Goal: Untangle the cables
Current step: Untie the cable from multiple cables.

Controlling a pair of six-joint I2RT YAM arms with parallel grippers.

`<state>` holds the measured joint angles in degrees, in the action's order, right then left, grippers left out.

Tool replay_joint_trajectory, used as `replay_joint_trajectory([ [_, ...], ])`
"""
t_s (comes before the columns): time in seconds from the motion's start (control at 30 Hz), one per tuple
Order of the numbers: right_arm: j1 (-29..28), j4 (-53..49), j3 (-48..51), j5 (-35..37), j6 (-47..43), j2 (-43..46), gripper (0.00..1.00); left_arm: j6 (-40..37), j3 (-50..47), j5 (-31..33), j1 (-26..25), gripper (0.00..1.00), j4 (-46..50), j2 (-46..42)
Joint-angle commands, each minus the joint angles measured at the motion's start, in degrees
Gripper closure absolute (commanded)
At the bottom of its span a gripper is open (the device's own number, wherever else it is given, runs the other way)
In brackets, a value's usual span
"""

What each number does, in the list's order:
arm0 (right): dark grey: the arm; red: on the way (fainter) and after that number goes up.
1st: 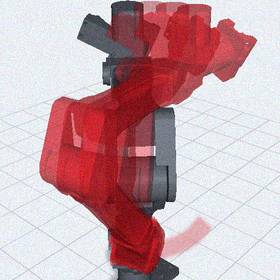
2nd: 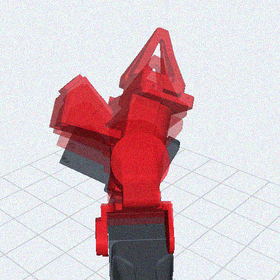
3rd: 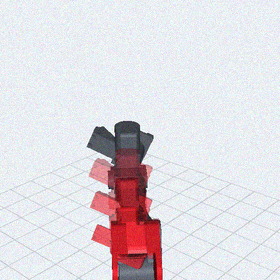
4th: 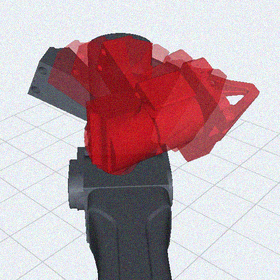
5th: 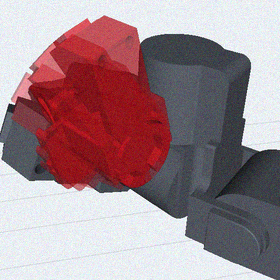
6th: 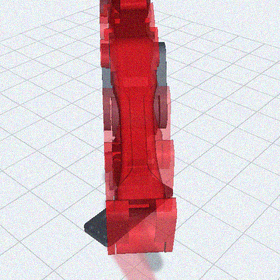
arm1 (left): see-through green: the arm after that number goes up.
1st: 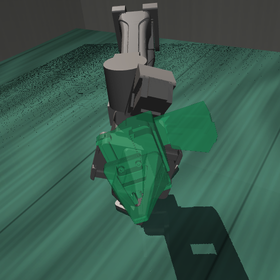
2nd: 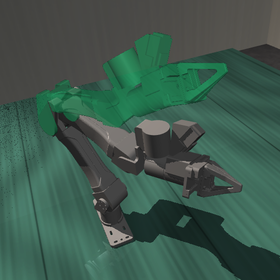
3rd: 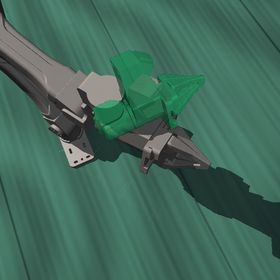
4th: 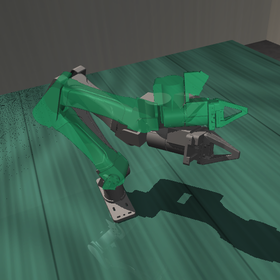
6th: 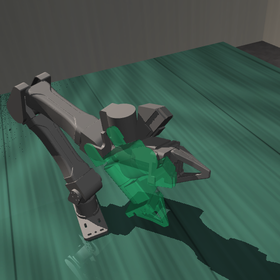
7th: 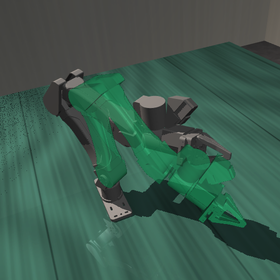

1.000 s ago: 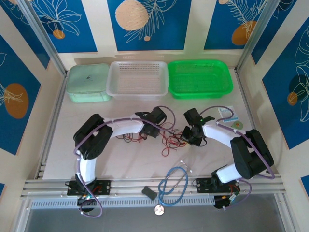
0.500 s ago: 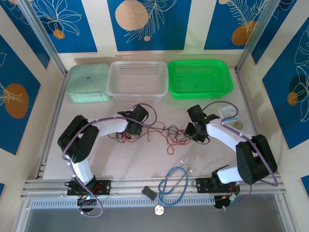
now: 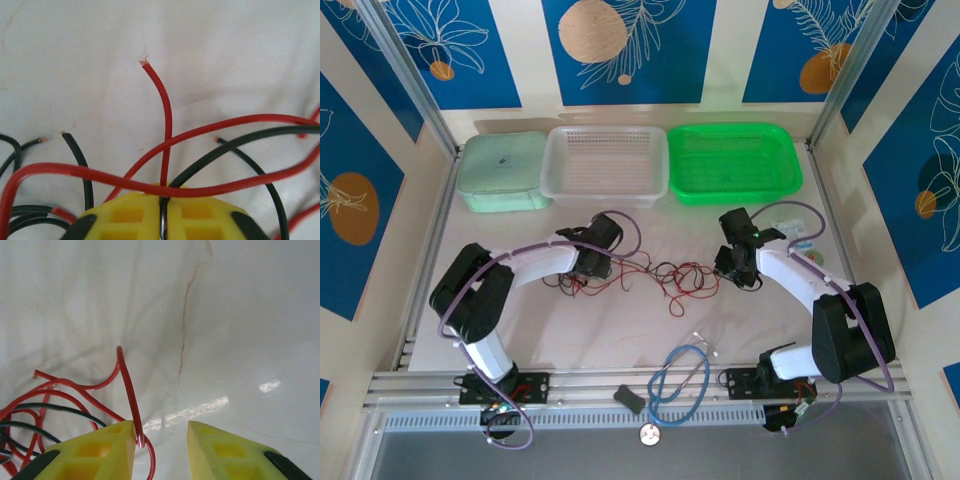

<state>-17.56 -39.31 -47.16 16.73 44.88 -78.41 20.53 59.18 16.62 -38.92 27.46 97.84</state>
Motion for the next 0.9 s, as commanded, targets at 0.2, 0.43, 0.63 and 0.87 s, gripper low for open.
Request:
replay_joint_trajectory([
  [0.2, -3.12, -5.2, -4.62, -0.9, -0.66, 3.08, 0.63, -4.07, 10.04, -1.16, -1.69, 0.52, 7.52, -9.37],
  [0.43, -13.6, -8.7, -9.99, 0.3, 2.29, 3.48, 0.49, -0.49, 12.92, 5.27, -0.26, 0.33, 19.01, -14.7],
  [0.63, -22.1, -4.11, -15.66, -6.45, 3.34, -2.94, 0.41, 4.83, 6.42, 3.5, 6.47, 0.32, 22.1, -19.58],
  [0.87, -27.17, 4.88, -24.41, -16.69, 3.44, -16.97, 0.33, 7.39, -6.55, -6.88, 17.29, 0.35, 14.22, -24.51],
])
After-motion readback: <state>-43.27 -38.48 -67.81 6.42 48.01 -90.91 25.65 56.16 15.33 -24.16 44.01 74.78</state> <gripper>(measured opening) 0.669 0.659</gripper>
